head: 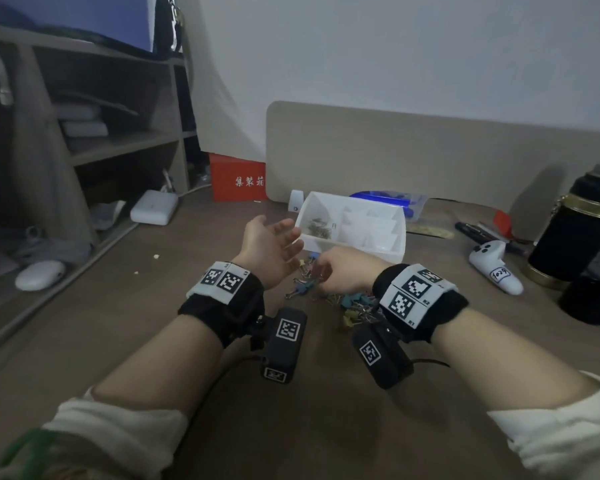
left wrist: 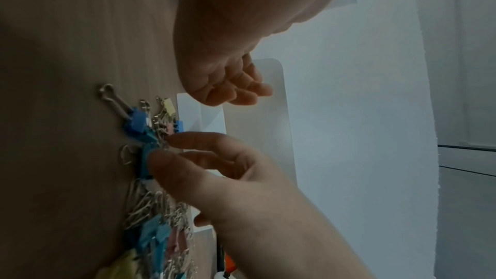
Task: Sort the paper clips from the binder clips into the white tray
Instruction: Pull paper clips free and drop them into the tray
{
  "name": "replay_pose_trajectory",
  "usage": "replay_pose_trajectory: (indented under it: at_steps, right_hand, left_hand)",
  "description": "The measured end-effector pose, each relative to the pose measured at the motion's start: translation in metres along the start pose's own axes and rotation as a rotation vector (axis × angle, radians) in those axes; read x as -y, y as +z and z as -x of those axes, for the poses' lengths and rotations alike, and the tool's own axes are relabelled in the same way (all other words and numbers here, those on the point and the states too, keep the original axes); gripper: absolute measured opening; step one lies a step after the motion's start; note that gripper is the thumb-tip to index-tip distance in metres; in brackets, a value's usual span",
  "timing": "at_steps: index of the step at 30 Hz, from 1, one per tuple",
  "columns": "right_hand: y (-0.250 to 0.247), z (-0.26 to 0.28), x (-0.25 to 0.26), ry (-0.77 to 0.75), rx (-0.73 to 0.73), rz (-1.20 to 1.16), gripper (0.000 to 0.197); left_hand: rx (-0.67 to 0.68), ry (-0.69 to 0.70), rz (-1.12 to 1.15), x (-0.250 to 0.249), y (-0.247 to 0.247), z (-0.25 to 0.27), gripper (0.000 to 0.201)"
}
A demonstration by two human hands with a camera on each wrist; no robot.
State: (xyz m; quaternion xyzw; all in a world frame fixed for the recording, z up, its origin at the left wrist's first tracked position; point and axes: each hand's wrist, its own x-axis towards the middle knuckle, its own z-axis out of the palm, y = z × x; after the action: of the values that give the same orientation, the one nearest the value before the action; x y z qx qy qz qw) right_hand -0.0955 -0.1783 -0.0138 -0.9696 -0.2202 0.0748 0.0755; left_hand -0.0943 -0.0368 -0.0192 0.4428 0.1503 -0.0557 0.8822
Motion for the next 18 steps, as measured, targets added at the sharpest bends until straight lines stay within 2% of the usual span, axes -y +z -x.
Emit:
replay_pose_trajectory:
  at_steps: [3, 7, 12, 18]
  right_hand:
    - [0.005, -0.004, 0.0, 0.002, -0.022, 0.024, 0.029]
    - [0.009, -0.006, 0.001, 0.024, -0.098, -0.011, 0.009]
    - [0.001, -0.006, -0.011, 0.116, -0.191, -0.102, 0.019]
    - [-0.001, -0.011, -0.034, 0.343, -0.279, -0.106, 0.019]
  left_hand:
    - [-0.012, -0.019, 0.005, 0.005, -0.004, 0.003, 0.042]
    - [-0.008, -0.032, 0.006, 0.01, -0.004, 0.004, 0.041]
    - [-0.009, -0.029, -0.003, 0.014, -0.005, 0.005, 0.041]
    - [-0.016, -0.041, -0.046, 0.019, -0.008, 0.003, 0.041]
